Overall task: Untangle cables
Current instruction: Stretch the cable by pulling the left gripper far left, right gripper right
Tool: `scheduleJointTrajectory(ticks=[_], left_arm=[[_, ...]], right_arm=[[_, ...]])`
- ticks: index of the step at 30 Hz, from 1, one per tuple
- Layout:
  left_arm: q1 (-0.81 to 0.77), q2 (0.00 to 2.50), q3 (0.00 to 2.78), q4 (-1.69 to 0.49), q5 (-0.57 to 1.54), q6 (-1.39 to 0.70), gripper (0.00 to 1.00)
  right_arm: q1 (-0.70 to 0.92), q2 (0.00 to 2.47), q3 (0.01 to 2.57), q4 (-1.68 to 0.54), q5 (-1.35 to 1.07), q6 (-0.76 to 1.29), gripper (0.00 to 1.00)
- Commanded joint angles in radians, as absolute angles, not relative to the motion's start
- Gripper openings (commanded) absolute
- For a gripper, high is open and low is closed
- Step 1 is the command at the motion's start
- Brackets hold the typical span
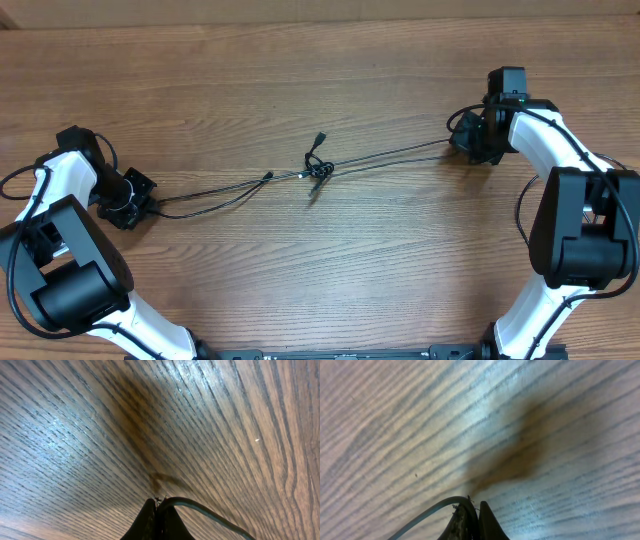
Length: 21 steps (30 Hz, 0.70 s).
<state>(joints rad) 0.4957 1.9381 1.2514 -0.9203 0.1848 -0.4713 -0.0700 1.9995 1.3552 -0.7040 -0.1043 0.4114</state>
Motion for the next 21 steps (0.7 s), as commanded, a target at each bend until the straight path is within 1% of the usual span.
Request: scheduleJointTrajectory(ticks=[1,11,13,21], left_arm=[[0.554,1.926,1.258,-0.899,-0.007,-0.498,0.04],[0.571,1.926,1.257,-0.889,-0.010,-0.503,0.04],[0.583,1.926,1.257,-0.890,-0.010,-0.509,0.04],[0.648,1.926,1.257,-0.892,0.013,-0.524,0.04]], right_arm=[[-0.137,2.014,1.362,-0.654,0.082,0.467,0.04],[-0.138,2.073,1.362,-0.630,0.073,0.448,0.04],[-0.138,2.073,1.362,-0.630,0.069,0.419,0.04],[-0.141,2.073,1.362,-0.629,0.070,0.418,0.04]])
